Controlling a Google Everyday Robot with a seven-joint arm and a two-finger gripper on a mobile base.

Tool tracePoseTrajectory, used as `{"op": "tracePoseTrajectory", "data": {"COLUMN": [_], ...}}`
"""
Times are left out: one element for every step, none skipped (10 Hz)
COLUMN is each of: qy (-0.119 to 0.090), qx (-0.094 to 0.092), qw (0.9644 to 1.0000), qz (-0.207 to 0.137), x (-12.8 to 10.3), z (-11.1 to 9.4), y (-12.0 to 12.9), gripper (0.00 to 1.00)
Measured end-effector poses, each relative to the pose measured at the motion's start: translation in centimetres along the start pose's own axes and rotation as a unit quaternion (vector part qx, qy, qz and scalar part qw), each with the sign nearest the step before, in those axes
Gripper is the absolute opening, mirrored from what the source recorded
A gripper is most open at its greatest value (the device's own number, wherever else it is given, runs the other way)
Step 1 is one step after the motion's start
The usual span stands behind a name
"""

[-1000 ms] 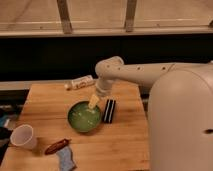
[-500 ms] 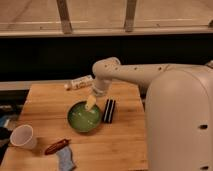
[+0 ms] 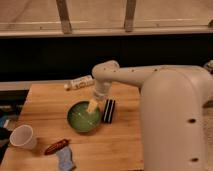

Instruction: Drag the ceramic bowl in a circle

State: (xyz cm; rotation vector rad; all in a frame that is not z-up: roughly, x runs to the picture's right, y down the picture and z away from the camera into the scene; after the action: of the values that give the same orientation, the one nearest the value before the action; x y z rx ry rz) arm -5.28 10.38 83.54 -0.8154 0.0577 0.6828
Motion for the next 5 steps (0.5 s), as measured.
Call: {"op": "tracePoseTrajectory", "data": {"qy": [0.0,0.001,0.003,0.002,0.002], "qx": [-0.007,-0.014,-0.019,-0.024,-0.028], "qw": [1.0,0.9999,0.9998,0.9997,0.9996], "qz": [0.0,0.001,0.003,0.003,0.002], "x": [-0.6,-0.7,-0.7,-1.0,-1.3], "z": [1.1,1.7,2.0,2.5,3.0], "y": [0.0,-0.2,-0.3,-0.5,-0.5], "gripper": [0.8,0.8,0.8,0.8,0.8]}}
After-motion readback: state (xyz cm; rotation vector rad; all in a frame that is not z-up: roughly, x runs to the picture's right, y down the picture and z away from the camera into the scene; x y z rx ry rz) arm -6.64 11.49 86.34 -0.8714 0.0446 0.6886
